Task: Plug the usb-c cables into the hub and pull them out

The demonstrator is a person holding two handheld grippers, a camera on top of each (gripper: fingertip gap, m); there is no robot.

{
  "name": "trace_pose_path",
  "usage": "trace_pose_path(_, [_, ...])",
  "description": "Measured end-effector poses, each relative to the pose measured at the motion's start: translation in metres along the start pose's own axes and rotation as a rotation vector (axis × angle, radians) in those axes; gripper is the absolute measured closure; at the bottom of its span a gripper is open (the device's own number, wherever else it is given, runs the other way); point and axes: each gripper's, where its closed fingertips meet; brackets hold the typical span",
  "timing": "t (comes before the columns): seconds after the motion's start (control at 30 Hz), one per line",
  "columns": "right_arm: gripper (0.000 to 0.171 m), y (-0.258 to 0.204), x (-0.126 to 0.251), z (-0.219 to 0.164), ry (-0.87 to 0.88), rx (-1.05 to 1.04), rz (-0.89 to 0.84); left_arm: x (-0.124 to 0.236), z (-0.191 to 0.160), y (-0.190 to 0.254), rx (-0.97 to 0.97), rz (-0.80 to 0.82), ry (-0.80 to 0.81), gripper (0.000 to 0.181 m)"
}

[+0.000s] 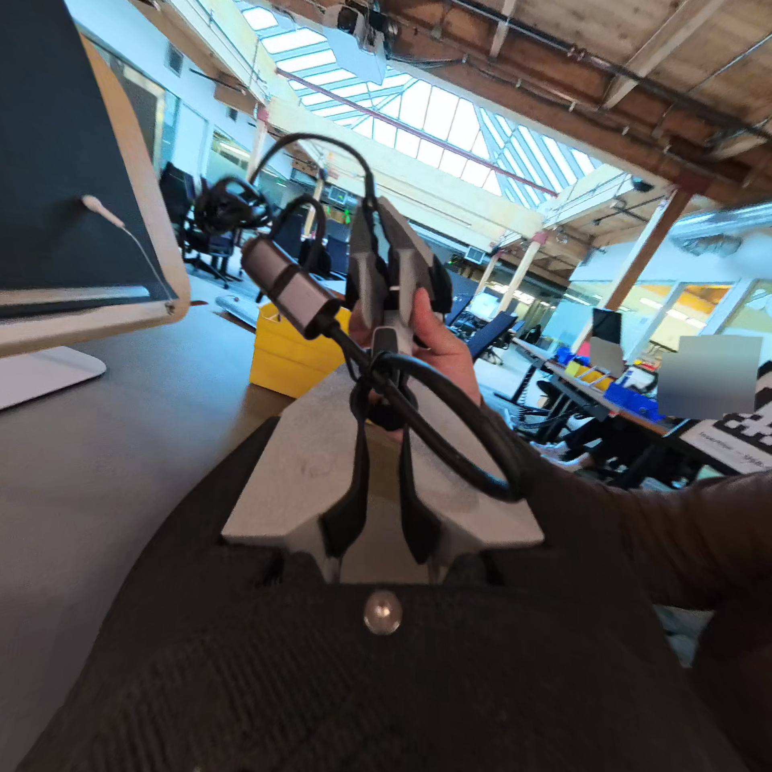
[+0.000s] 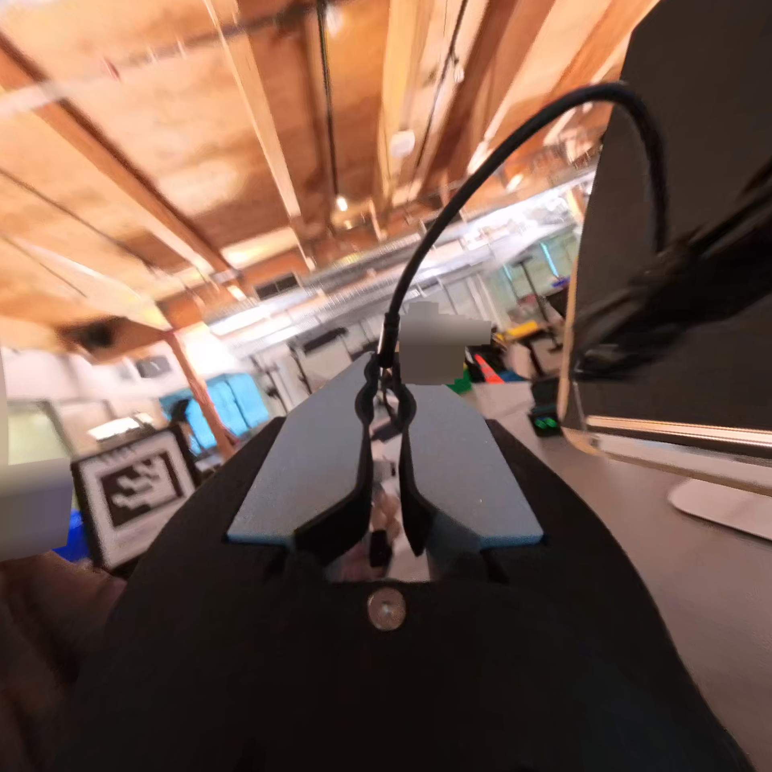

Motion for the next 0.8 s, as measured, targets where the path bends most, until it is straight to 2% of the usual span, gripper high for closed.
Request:
trace_pose_path(0.07, [0.168,0.001,0.000,-0.010,-0.146,0.141,-0.110,-0.001,-0.001,0.006,-0.024,-0.026,-0.033,0.175])
trace_pose_path(0.13, [0.168,-0.004,0.002,-0.005,-0.234,0.270,-0.205,-0.003,-0.009,0.002,-0.094,0.016,-0.092,0.175])
trace_pose_path(0.3, [0.166,-0.049,0.011,0.055,-0.320,0.367,-0.246,-0.007,-0.017,0.004,-0.162,0.010,-0.133,0.175])
trace_pose_path(0.43, [0.166,-0.079,0.034,0.097,-0.450,0.493,-0.376,-0.006,-0.019,0.000,-0.138,0.015,-0.138,0.175])
trace_pose_path(0.57, [0.166,-0.092,0.078,0.123,-0.611,0.572,-0.576,-0.008,-0.025,-0.002,-0.141,0.014,-0.155,0.175])
trace_pose_path(0.8, [0.165,-0.079,0.196,0.118,-1.001,0.371,-0.963,-0.016,-0.048,0.004,-0.139,-0.036,-0.251,0.174])
Point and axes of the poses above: each gripper's, where its closed fingertips meet, x back along the fingers, z out of its top, y = z × x across the jaws, and after that the axes turned 1 degree about z, right-handed
